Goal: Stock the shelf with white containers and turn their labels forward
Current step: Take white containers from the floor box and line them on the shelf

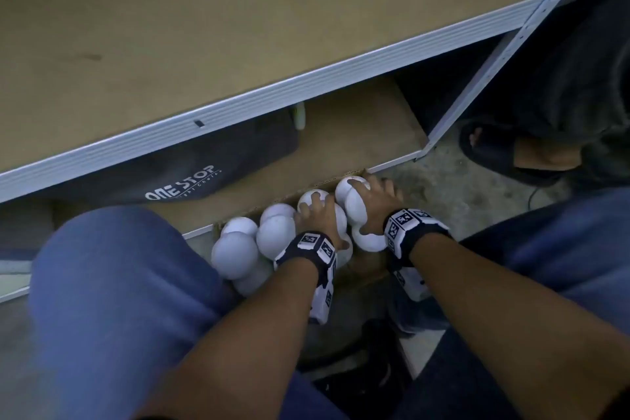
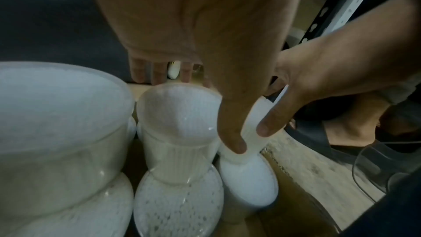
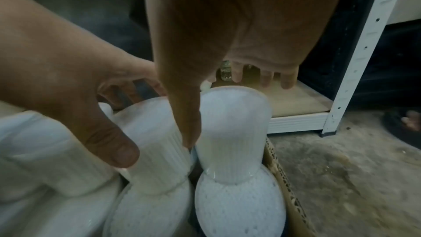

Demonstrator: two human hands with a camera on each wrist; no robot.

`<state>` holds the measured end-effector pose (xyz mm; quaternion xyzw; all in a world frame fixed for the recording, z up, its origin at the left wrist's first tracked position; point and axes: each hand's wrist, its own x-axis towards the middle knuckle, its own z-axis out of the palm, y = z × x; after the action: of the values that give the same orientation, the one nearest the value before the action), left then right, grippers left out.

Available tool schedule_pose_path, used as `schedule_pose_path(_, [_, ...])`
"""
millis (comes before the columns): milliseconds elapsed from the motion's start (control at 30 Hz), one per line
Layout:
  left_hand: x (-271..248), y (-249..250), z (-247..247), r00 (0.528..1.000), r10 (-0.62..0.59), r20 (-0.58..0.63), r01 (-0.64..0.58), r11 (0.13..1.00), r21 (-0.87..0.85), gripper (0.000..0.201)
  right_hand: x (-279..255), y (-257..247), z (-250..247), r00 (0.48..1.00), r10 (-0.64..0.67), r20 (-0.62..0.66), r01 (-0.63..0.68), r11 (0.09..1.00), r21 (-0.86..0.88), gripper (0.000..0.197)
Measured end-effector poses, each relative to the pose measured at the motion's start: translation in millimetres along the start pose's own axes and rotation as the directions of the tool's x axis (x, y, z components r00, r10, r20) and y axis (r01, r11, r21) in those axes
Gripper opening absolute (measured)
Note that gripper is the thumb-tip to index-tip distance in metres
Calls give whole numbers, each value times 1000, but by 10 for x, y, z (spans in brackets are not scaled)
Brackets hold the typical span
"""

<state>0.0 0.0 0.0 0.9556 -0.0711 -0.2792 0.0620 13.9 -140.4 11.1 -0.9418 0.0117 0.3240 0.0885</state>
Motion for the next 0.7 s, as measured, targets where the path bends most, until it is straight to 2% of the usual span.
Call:
schedule_pose_path(33, [8, 1, -7, 999, -17, 36, 17, 1000, -6, 102, 14, -3, 2, 1000, -2, 23, 2, 1000, 1, 108])
schedule_pose_path(200, [53, 0, 61, 998, -30, 54, 30, 1000, 6, 96, 32, -21, 54, 999, 27, 28, -28, 999, 35, 92])
schedule_pose_path(467, [12, 12, -39, 997, -37, 69, 42, 997, -62, 93, -90, -13, -27, 996, 86, 1, -85, 988, 125, 90])
schedule_pose_path(600, [-86, 18, -220, 999, -32, 18, 33, 993, -112, 91, -236, -51, -200, 995, 96, -41, -88, 981, 172, 93])
schedule_pose_path(700, [-209, 29, -427, 1000, -13, -15, 11, 991, -130, 89, -392, -123, -395, 993, 81, -85, -67, 985, 161, 87])
